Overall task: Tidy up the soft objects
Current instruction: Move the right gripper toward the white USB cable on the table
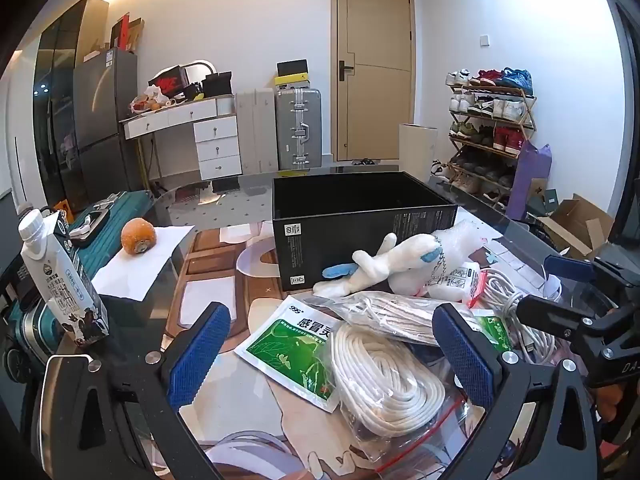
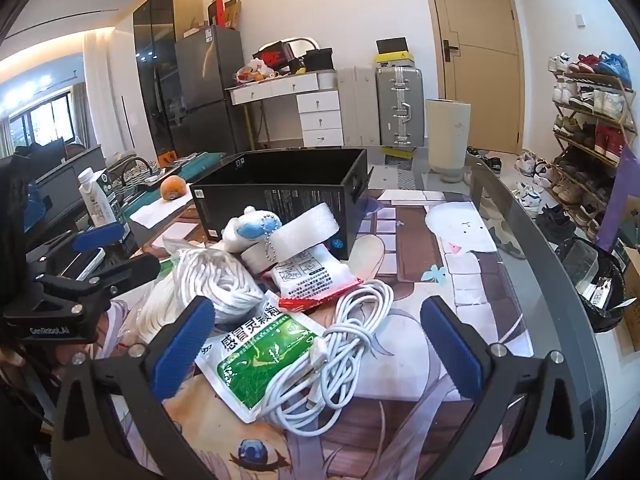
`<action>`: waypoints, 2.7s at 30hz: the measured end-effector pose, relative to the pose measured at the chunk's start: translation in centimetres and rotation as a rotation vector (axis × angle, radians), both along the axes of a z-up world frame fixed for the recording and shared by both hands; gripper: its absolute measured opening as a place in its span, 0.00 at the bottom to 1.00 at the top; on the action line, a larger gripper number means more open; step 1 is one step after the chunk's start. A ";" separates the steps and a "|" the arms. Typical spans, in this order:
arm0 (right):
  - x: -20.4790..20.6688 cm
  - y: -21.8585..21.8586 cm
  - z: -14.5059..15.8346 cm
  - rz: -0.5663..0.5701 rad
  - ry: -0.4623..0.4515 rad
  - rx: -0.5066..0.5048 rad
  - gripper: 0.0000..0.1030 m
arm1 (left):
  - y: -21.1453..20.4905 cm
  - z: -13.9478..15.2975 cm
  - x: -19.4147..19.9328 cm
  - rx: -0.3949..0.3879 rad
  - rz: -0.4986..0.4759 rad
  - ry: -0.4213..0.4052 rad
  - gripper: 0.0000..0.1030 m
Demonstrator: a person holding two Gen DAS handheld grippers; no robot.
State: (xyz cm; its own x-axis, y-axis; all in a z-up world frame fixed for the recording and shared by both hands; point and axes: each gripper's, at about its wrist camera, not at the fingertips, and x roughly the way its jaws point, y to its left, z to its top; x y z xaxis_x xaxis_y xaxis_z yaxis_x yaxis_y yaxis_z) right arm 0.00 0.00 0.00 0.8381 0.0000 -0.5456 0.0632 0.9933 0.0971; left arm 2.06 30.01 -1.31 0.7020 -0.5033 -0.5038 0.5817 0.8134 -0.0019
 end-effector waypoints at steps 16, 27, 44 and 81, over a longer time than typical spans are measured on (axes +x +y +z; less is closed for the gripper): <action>-0.5 0.5 0.0 0.012 -0.020 -0.004 1.00 | 0.0 0.0 0.0 0.002 0.000 0.006 1.00; -0.1 0.4 -0.2 0.019 -0.015 -0.005 1.00 | -0.1 0.0 0.0 0.004 0.001 0.006 1.00; -0.2 0.5 -0.1 0.051 -0.007 -0.014 1.00 | -0.2 0.0 -0.3 -0.002 -0.016 0.005 1.00; -0.2 0.2 0.6 0.031 -0.003 -0.049 1.00 | -0.5 0.0 -0.8 0.014 -0.057 0.001 1.00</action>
State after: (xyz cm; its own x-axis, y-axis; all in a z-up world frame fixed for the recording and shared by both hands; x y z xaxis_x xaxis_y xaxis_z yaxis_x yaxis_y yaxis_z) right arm -0.25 0.20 0.59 0.8399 -0.0003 -0.5428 0.0317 0.9983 0.0485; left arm 1.29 29.54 -1.32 0.6719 -0.5354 -0.5118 0.6272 0.7788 0.0087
